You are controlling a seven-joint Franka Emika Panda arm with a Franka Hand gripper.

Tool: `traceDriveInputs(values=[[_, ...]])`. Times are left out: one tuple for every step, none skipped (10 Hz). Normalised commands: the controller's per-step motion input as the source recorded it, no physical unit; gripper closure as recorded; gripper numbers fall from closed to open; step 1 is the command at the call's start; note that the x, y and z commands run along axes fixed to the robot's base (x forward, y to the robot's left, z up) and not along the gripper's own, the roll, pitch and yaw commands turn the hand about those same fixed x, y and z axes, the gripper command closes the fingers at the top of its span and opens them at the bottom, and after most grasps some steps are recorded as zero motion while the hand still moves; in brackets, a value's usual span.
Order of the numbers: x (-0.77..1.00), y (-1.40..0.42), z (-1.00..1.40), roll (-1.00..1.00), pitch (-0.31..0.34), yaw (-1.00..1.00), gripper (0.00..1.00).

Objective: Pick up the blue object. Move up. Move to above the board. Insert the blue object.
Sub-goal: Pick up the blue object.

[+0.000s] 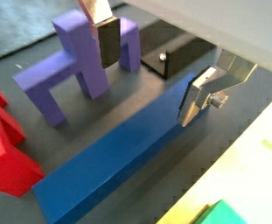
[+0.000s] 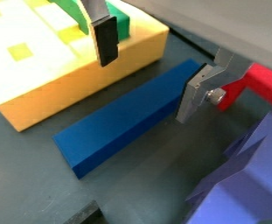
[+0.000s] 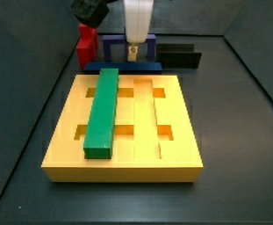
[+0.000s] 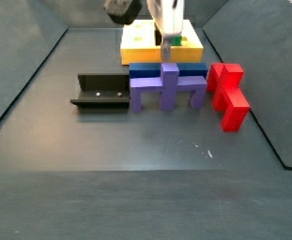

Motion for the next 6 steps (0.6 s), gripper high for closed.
traceDriveInputs(values=[[-0.07,0.0,-0.51,0.0,0.0,-0.4,0.0],[-0.17,0.0,-0.43,0.0,0.0,-0.37,0.0],[-0.17,0.0,-0.27,0.0,0.0,-0.36,0.0],[-0.17,0.0,-0.15,0.0,0.006,-0.31,0.0],[-0.22,0.0,-0.11,0.0,0.0,-0.27,0.0],[-0.25,0.0,-0.13,0.0,0.0,-0.23,0.0]])
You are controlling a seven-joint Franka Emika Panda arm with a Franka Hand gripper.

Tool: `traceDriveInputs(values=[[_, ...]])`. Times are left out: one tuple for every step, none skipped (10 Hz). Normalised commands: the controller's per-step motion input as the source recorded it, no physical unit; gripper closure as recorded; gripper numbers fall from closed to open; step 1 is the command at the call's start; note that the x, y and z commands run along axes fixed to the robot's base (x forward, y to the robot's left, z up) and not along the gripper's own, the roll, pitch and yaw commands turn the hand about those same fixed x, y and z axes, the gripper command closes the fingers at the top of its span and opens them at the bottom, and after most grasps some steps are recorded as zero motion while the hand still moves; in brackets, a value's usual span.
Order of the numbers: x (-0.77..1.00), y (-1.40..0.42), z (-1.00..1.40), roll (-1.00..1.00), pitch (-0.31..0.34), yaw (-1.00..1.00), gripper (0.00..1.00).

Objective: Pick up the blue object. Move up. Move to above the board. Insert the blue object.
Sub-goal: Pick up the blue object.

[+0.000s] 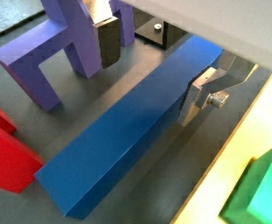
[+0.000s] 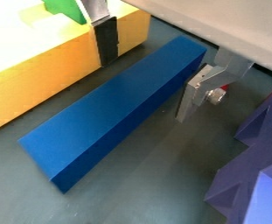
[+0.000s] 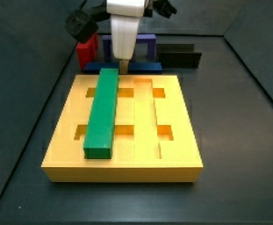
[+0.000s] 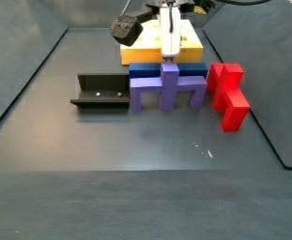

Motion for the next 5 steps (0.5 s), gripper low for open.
traceDriveInputs(values=[[-0.23,0.0,-0.18,0.0,0.0,-0.19,0.0],[-0.24,0.0,-0.28,-0.02,-0.053,-0.13,0.0],[-0.15,0.0,-0.21,-0.07,-0.06,-0.07,0.0],[0.0,0.0,-0.13,-0.1,-0.039,0.0,0.0],[-0.03,0.0,-0.17,-0.08,-0.043,0.0,0.0]])
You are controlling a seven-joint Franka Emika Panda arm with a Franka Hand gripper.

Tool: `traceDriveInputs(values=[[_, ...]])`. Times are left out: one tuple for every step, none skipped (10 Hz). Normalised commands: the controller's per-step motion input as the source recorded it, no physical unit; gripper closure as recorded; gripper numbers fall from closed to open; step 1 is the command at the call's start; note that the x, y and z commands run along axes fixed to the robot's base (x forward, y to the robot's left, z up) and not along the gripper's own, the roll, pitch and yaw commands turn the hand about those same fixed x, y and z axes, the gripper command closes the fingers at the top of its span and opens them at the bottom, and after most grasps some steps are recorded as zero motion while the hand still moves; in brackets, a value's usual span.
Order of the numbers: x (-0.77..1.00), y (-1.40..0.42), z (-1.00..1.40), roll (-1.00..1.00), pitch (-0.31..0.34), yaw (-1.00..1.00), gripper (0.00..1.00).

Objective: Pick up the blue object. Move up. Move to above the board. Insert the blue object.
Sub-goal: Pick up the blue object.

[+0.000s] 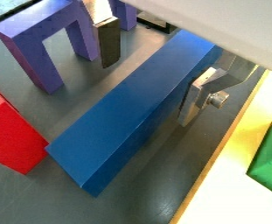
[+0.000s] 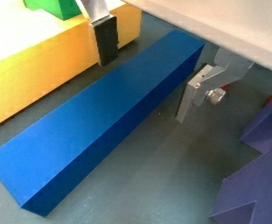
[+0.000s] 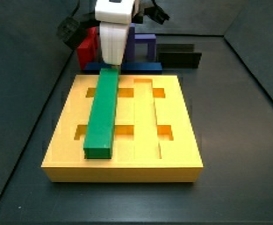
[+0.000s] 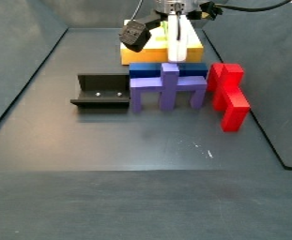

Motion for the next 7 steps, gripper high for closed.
traceDriveInputs(values=[[-0.05,0.0,-0.18,-0.06,-0.041,0.0,0.0],[-0.08,0.0,-0.26,-0.06,-0.064,0.0,0.0],[-0.02,0.0,-0.15,-0.04,-0.03,0.0,0.0],[0.0,0.0,-0.03,-0.01,0.0,0.0,0.0],[0.0,0.0,0.0,0.0,0.0,0.0,0.0],[0.0,0.0,0.0,0.0,0.0,0.0,1.0],[0.0,0.0,0.0,0.0,0.0,0.0,1.0]])
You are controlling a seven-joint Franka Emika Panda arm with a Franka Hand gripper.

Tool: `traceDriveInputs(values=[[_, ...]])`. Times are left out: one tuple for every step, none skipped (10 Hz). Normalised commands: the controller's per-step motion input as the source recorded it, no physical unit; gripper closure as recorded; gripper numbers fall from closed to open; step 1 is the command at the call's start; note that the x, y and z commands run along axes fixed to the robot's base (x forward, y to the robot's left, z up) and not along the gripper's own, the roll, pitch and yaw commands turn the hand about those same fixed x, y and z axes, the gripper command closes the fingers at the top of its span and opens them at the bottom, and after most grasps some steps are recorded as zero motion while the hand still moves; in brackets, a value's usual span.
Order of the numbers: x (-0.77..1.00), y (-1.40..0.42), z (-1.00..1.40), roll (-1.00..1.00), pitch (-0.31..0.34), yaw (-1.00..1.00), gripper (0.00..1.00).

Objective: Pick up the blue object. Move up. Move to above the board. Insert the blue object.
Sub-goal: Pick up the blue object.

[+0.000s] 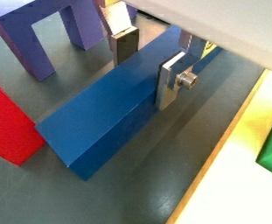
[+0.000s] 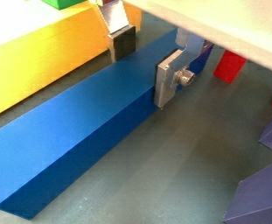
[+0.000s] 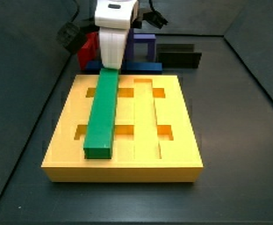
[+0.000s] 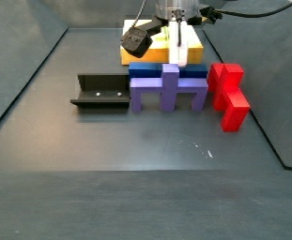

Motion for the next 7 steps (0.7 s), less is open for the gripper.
traceDriveInputs(values=[[0.0,0.0,0.0,0.0,0.0,0.0,1.0],[0.0,0.0,0.0,0.0,0.0,0.0,1.0],[0.0,0.0,0.0,0.0,0.0,0.0,1.0],[0.0,0.0,0.0,0.0,0.0,0.0,1.0],[0.0,0.0,0.0,0.0,0.0,0.0,1.0],[0.0,0.0,0.0,0.0,0.0,0.0,1.0],[0.0,0.0,0.0,0.0,0.0,0.0,1.0]])
